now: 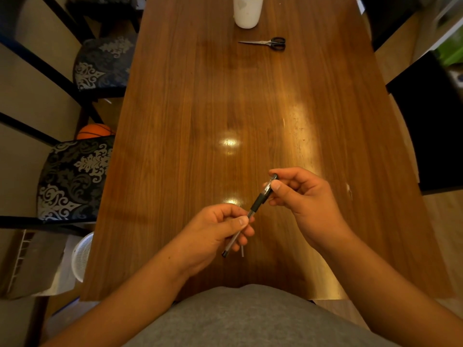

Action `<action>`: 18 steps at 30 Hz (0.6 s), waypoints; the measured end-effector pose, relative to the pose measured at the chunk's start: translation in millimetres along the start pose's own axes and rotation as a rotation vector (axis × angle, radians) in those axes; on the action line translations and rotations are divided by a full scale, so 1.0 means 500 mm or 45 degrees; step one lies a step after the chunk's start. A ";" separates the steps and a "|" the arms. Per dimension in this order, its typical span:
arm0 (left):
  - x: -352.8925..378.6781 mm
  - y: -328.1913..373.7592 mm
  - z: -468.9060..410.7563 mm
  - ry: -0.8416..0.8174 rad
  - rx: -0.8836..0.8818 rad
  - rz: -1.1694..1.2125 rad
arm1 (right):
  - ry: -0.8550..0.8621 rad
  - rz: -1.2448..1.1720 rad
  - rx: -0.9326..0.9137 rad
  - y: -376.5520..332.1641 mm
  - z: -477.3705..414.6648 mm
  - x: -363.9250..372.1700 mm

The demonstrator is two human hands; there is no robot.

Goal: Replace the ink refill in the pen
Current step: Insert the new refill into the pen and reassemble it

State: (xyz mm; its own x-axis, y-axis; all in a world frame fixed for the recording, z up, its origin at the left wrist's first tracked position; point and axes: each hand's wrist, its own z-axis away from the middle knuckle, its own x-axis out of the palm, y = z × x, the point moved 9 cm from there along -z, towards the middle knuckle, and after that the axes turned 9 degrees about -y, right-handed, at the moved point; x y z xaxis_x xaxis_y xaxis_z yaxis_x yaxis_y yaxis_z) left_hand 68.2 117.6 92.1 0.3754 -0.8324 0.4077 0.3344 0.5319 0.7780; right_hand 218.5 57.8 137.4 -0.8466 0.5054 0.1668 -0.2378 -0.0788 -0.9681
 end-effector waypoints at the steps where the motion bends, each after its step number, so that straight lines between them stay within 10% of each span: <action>1: -0.002 0.003 0.000 0.016 0.013 -0.022 | 0.007 -0.001 -0.003 -0.001 0.000 0.001; 12: -0.027 0.041 0.004 0.269 0.248 -0.503 | 0.047 0.051 -0.038 0.010 0.002 0.003; 18: -0.045 -0.032 -0.011 0.208 0.003 -0.722 | -0.029 0.264 0.156 0.085 0.005 0.008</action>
State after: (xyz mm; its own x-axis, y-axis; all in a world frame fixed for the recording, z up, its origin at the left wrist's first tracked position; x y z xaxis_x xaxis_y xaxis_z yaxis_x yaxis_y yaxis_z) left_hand 59.2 128.3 67.7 0.2672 -0.9517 -0.1510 0.5199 0.0104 0.8542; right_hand 203.7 54.6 97.2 -0.8936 0.4479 -0.0277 -0.1125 -0.2835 -0.9524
